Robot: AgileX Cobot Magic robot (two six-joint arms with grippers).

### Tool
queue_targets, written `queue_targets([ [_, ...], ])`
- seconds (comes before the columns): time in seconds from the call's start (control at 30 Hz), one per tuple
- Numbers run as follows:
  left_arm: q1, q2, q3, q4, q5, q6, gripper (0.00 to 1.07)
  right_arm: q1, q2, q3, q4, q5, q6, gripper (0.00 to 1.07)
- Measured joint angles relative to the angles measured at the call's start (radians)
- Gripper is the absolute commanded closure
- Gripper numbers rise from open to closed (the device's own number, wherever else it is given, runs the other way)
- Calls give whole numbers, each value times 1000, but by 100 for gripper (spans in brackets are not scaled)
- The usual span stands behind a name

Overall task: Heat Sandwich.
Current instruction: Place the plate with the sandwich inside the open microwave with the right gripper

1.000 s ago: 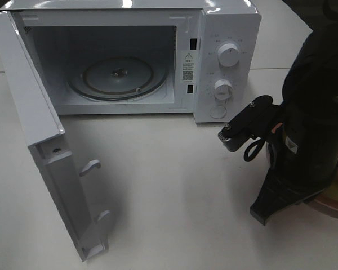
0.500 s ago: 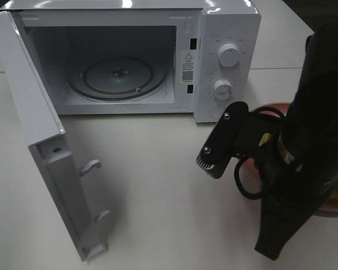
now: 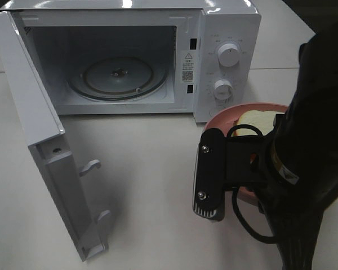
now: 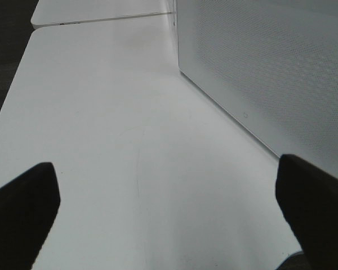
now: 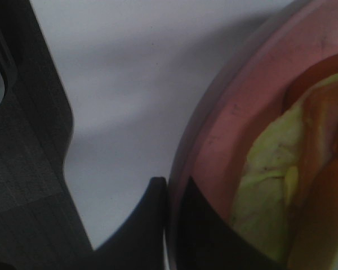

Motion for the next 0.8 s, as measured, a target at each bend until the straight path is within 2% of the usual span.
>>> queue_targets([
  [0.3, 0, 0, 0, 0, 0, 0, 5, 0, 0, 1, -6, -38, -224, 106],
  [0.63, 0, 0, 0, 0, 0, 0, 5, -1, 0, 1, -17, -128, -309, 106],
  [0.8, 0, 0, 0, 0, 0, 0, 5, -44, 0, 1, 0, -175, -439, 106],
])
